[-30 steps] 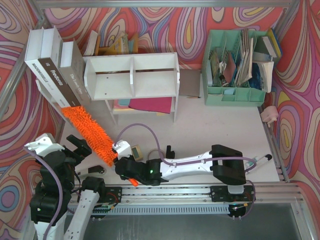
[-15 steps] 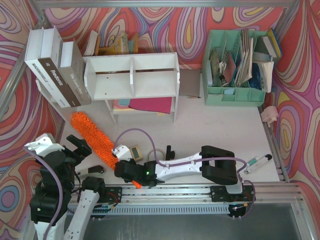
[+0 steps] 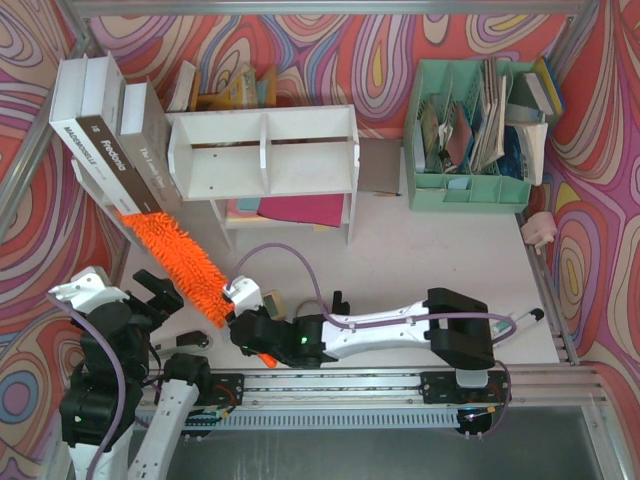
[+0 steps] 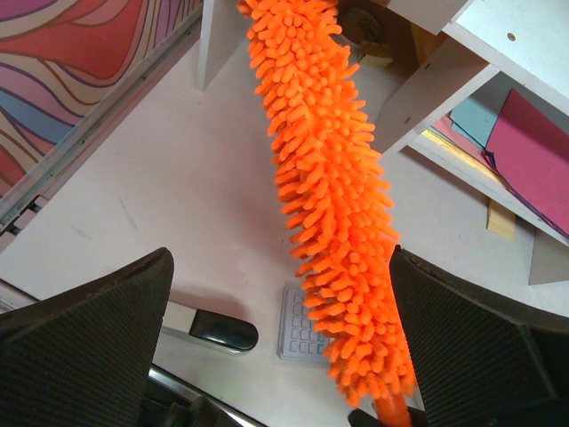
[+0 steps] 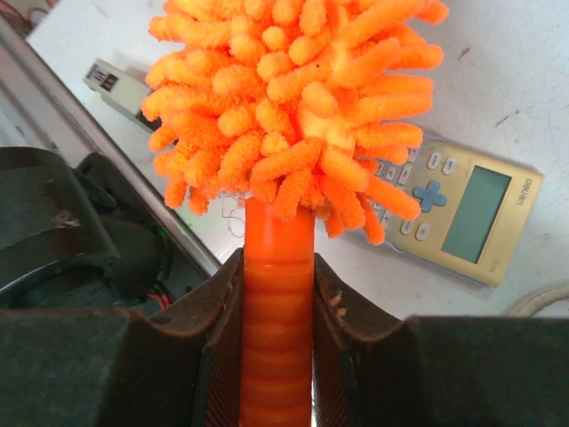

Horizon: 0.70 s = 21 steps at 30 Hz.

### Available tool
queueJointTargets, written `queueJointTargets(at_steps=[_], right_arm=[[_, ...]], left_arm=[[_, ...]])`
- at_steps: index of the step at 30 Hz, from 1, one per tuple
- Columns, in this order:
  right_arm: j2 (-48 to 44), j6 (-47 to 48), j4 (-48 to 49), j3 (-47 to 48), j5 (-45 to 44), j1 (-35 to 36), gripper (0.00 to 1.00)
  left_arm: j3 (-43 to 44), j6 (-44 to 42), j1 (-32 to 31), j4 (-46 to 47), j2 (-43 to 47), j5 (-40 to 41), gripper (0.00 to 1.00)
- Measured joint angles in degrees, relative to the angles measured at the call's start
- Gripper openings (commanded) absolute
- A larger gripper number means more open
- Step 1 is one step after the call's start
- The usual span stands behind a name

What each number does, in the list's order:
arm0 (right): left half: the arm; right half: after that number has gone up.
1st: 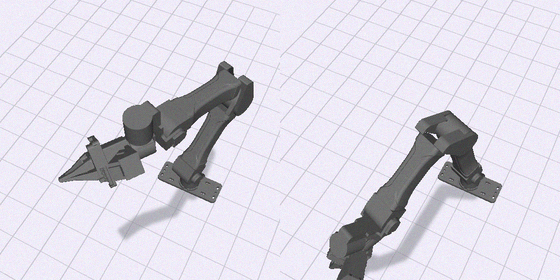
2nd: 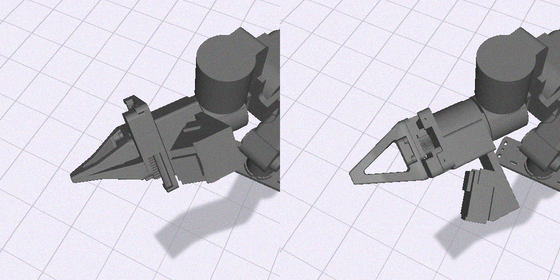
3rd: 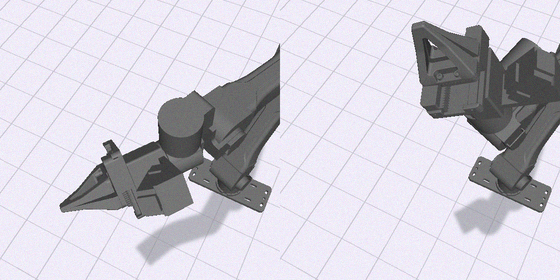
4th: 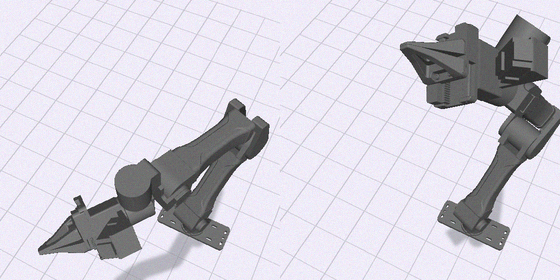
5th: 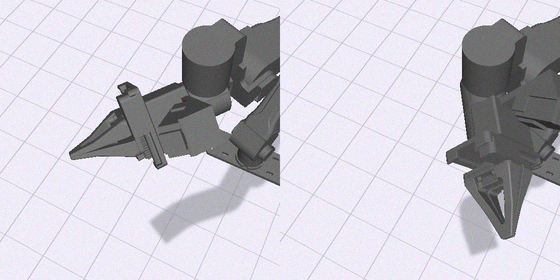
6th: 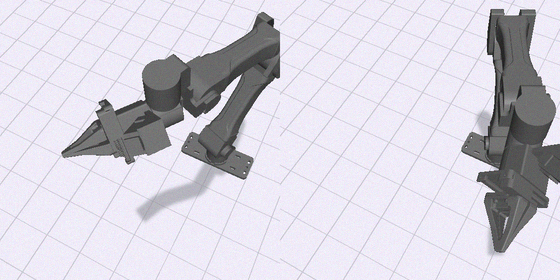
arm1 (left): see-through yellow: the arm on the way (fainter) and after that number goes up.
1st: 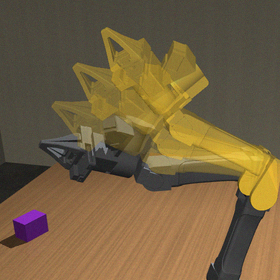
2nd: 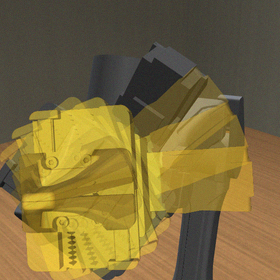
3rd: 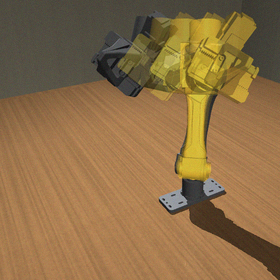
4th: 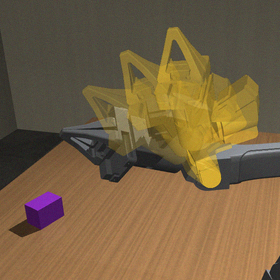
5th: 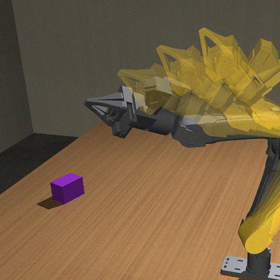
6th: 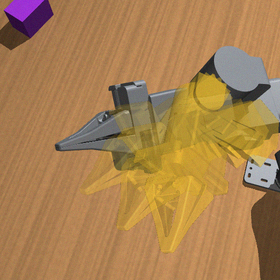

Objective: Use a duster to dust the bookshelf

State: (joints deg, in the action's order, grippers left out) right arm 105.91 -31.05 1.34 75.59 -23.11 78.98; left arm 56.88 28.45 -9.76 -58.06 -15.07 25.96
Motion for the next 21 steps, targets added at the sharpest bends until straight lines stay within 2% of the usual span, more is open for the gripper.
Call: queueJointTargets(at_steps=[10,21], right_arm=[[10.82,-0.42,-1.25,2.47,1.36,-1.9,0.0],[7.78,1.27,-2.71,4.24,0.68,-2.56,0.0]], left_arm=[[0.0,0.0,0.0,0.0,0.0,0.0,0.98],[0.0,0.0,0.0,0.0,0.0,0.0,0.98]])
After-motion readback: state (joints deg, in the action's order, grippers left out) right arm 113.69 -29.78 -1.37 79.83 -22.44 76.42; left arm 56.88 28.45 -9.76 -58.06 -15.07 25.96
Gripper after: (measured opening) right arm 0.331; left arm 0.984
